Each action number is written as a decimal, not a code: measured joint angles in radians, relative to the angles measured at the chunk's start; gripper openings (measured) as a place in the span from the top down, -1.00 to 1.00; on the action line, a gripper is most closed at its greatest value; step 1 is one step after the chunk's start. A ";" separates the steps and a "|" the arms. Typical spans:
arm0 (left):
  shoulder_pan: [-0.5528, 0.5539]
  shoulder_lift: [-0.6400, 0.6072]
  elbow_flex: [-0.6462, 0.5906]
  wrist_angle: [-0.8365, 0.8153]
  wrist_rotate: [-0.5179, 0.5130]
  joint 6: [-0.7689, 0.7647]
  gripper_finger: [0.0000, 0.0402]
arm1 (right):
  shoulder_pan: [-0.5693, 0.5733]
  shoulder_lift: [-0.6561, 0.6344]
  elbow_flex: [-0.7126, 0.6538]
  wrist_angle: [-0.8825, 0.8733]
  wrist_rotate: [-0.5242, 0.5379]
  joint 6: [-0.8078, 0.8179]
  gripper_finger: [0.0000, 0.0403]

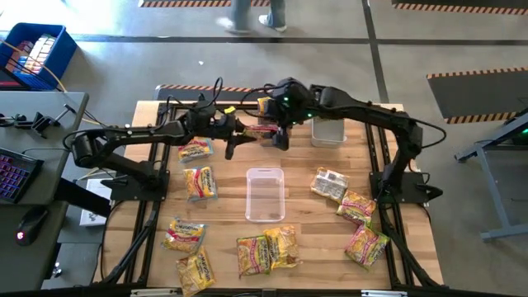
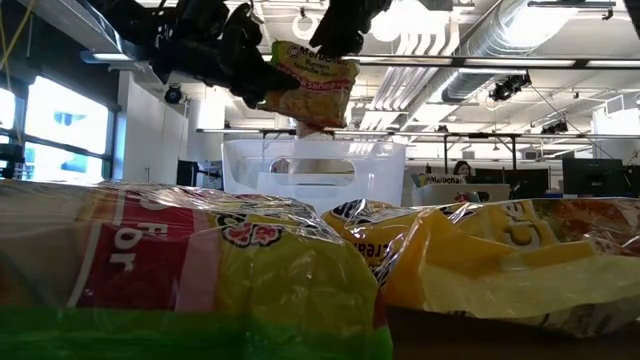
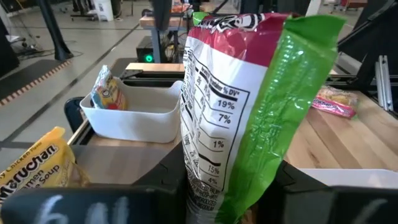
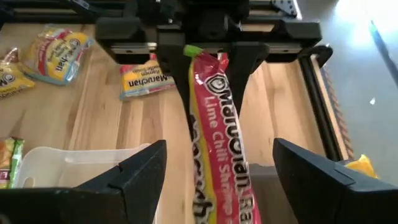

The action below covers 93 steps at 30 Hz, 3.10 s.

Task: Sort Maruchan noodles
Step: Put the green noodle pack into the transparent bin

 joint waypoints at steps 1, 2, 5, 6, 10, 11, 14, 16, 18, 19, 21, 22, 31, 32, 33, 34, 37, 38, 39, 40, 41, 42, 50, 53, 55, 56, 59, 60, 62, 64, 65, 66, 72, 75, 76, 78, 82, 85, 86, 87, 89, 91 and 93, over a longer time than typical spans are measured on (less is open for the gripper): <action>-0.002 0.000 0.000 -0.001 0.000 -0.005 0.55 | 0.000 0.017 0.018 -0.021 0.000 0.011 -0.37; -0.002 0.000 0.000 -0.001 0.000 -0.009 0.55 | 0.000 0.035 0.035 -0.040 0.000 0.017 -0.37; -0.005 0.000 0.000 0.005 0.000 -0.013 0.55 | 0.000 0.075 0.060 -0.084 -0.006 0.019 -0.37; -0.005 0.000 0.000 0.005 0.000 -0.013 0.55 | 0.000 0.083 0.063 -0.088 -0.012 0.019 -0.37; -0.008 0.000 0.000 0.007 0.000 -0.013 0.55 | 0.000 0.104 0.064 -0.104 -0.016 0.026 -0.36; -0.008 0.000 0.000 0.007 0.000 -0.013 0.55 | 0.000 0.109 0.064 -0.108 -0.015 0.026 -0.35; -0.008 0.000 0.000 0.007 0.000 -0.020 0.55 | 0.004 0.115 0.064 -0.108 -0.014 0.035 -0.27; -0.008 0.000 0.000 0.007 0.000 -0.033 0.55 | 0.005 0.115 0.064 -0.107 -0.015 0.044 -0.18; -0.008 0.000 0.000 0.005 0.001 -0.042 0.55 | 0.011 0.115 0.064 -0.107 -0.013 0.044 -0.07; -0.008 0.000 0.000 0.005 0.002 -0.042 0.55 | 0.011 0.115 0.064 -0.106 -0.011 0.044 -0.01; -0.008 -0.001 0.000 0.004 0.003 -0.040 0.55 | 0.011 0.115 0.064 -0.106 -0.011 0.043 0.13; -0.009 -0.001 0.000 0.004 0.005 -0.040 0.54 | 0.011 0.115 0.064 -0.105 -0.010 0.042 0.20; 0.004 -0.048 0.000 -0.051 0.002 -0.066 0.26 | 0.013 0.102 0.077 -0.116 0.003 0.009 0.63; 0.006 -0.063 0.000 -0.065 -0.002 -0.066 0.22 | 0.014 0.099 0.087 -0.131 0.007 0.001 0.63; 0.009 -0.079 0.000 -0.079 -0.005 -0.066 0.20 | 0.016 0.097 0.101 -0.145 0.008 -0.005 0.63; 0.011 -0.099 -0.007 -0.088 -0.005 -0.065 0.17 | 0.020 0.095 0.114 -0.156 0.013 -0.013 0.62; 0.010 -0.156 -0.048 -0.086 -0.004 -0.037 0.15 | 0.044 0.093 0.145 -0.195 0.032 -0.036 0.57; 0.008 -0.174 -0.069 -0.086 -0.005 -0.035 0.15 | 0.055 0.093 0.151 -0.217 0.043 -0.037 0.57; 0.005 -0.189 -0.093 -0.067 -0.013 -0.038 0.15 | 0.067 0.093 0.155 -0.229 0.058 -0.037 0.57; 0.001 -0.204 -0.118 -0.038 -0.028 -0.044 0.17 | 0.080 0.093 0.155 -0.239 0.056 -0.038 0.58; -0.004 -0.219 -0.145 -0.008 -0.040 -0.048 0.18 | 0.094 0.093 0.153 -0.244 0.057 -0.035 0.59; -0.008 -0.233 -0.174 0.023 -0.062 -0.051 0.20 | 0.109 0.093 0.147 -0.247 0.052 -0.027 0.60; -0.027 -0.306 -0.345 0.209 -0.134 -0.116 0.34 | 0.243 0.093 0.097 -0.255 0.032 0.131 0.60; -0.033 -0.312 -0.379 0.234 -0.138 -0.133 0.37 | 0.288 0.092 0.058 -0.224 0.028 0.192 0.60; -0.037 -0.312 -0.395 0.247 -0.147 -0.134 0.38 | 0.311 0.092 0.022 -0.196 0.026 0.222 0.60; -0.040 -0.312 -0.398 0.251 -0.153 -0.128 0.39 | 0.319 0.092 -0.001 -0.170 0.024 0.230 0.60; -0.049 -0.312 -0.399 0.254 -0.179 -0.120 0.40 | 0.327 0.094 -0.079 -0.105 0.036 0.254 0.59; -0.051 -0.312 -0.399 0.258 -0.180 -0.120 0.40 | 0.325 0.094 -0.106 -0.076 0.043 0.257 0.59; -0.054 -0.312 -0.399 0.267 -0.182 -0.119 0.41 | 0.318 0.094 -0.157 -0.016 0.053 0.255 0.59; -0.054 -0.312 -0.399 0.279 -0.182 -0.119 0.41 | 0.310 0.094 -0.199 0.008 0.072 0.253 0.59; -0.054 -0.312 -0.399 0.283 -0.182 -0.118 0.41 | 0.306 0.094 -0.218 0.020 0.088 0.253 0.59; -0.054 -0.312 -0.399 0.286 -0.183 -0.117 0.41 | 0.302 0.095 -0.235 0.034 0.101 0.251 0.59; -0.054 -0.312 -0.399 0.301 -0.185 -0.095 0.41 | 0.278 0.095 -0.314 0.105 0.131 0.231 0.59; -0.054 -0.312 -0.399 0.302 -0.185 -0.090 0.41 | 0.268 0.095 -0.341 0.141 0.131 0.226 0.59; -0.054 -0.312 -0.399 0.302 -0.185 -0.090 0.41 | 0.265 0.095 -0.348 0.151 0.131 0.225 0.59; -0.054 -0.312 -0.399 0.303 -0.185 -0.087 0.41 | 0.257 0.095 -0.357 0.163 0.130 0.225 0.59; -0.054 -0.312 -0.399 0.305 -0.185 -0.082 0.41 | 0.245 0.095 -0.363 0.162 0.131 0.224 0.59; -0.054 -0.312 -0.399 0.306 -0.185 -0.082 0.41 | 0.241 0.103 -0.363 0.168 0.131 0.199 0.59; -0.054 -0.312 -0.399 0.305 -0.185 -0.083 0.41 | 0.239 0.108 -0.363 0.167 0.131 0.197 0.59; -0.054 -0.312 -0.399 0.305 -0.185 -0.082 0.41 | 0.239 0.114 -0.363 0.173 0.131 0.194 0.59; -0.054 -0.312 -0.399 0.306 -0.185 -0.082 0.41 | 0.238 0.130 -0.363 0.169 0.131 0.186 0.59; -0.054 -0.312 -0.399 0.306 -0.185 -0.082 0.41 | 0.238 0.144 -0.363 0.169 0.131 0.180 0.59; -0.054 -0.312 -0.399 0.306 -0.185 -0.083 0.41 | 0.238 0.153 -0.363 0.171 0.131 0.178 0.59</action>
